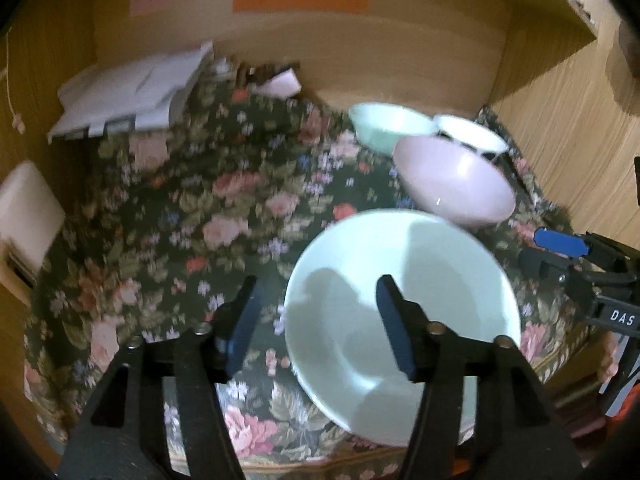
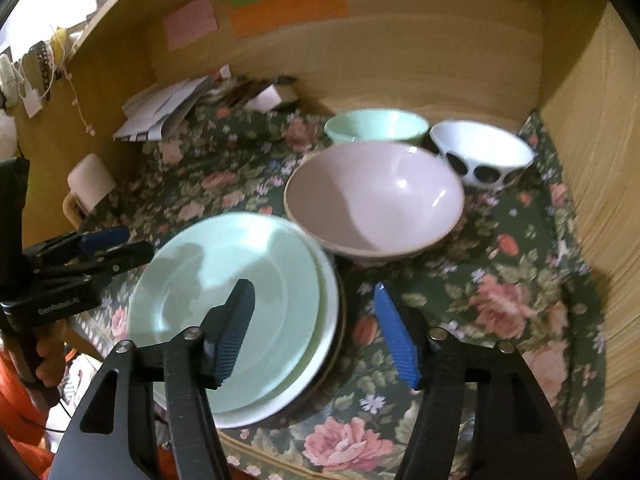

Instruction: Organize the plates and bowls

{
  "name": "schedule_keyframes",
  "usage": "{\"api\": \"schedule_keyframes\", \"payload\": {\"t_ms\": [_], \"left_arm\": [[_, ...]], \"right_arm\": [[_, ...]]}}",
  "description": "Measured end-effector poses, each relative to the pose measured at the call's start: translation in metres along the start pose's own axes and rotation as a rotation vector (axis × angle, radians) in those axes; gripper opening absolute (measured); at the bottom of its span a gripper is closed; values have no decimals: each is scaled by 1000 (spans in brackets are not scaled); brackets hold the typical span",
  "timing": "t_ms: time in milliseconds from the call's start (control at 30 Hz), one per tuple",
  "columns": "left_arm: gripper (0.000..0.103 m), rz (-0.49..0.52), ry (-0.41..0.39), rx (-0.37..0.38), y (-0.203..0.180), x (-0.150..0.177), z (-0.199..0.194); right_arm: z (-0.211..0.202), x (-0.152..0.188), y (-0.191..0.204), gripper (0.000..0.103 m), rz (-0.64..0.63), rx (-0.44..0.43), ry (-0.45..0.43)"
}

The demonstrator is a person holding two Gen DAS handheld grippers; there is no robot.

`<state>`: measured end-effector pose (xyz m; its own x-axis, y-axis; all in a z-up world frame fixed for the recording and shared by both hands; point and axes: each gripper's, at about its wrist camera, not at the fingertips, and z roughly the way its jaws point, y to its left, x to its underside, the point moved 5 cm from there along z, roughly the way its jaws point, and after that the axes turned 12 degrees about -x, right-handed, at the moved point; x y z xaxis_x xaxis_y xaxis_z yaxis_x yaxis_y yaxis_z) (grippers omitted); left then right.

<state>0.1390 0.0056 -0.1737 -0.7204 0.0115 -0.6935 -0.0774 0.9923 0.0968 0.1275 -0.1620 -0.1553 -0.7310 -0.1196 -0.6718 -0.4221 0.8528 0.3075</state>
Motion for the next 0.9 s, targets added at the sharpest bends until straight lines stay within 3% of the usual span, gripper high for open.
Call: {"api": "schedule_keyframes", "payload": {"t_ms": [100, 233, 433, 533, 900], "left_arm": [[61, 15, -33, -3, -6, -13, -5], [73, 11, -64, 20, -14, -32, -8], [76, 17, -89, 36, -29, -57, -5], [86, 19, -100, 51, -36, -68, 0], [86, 87, -70, 44, -70, -93, 41]], "right_arm": [[-9, -9, -4, 67, -1, 13, -38], [-17, -18, -10, 70, -2, 28, -79], [-28, -31, -27, 78, 19, 43, -131], [-32, -36, -35, 82, 20, 63, -155], [-18, -44, -67, 86, 46, 98, -150]]}}
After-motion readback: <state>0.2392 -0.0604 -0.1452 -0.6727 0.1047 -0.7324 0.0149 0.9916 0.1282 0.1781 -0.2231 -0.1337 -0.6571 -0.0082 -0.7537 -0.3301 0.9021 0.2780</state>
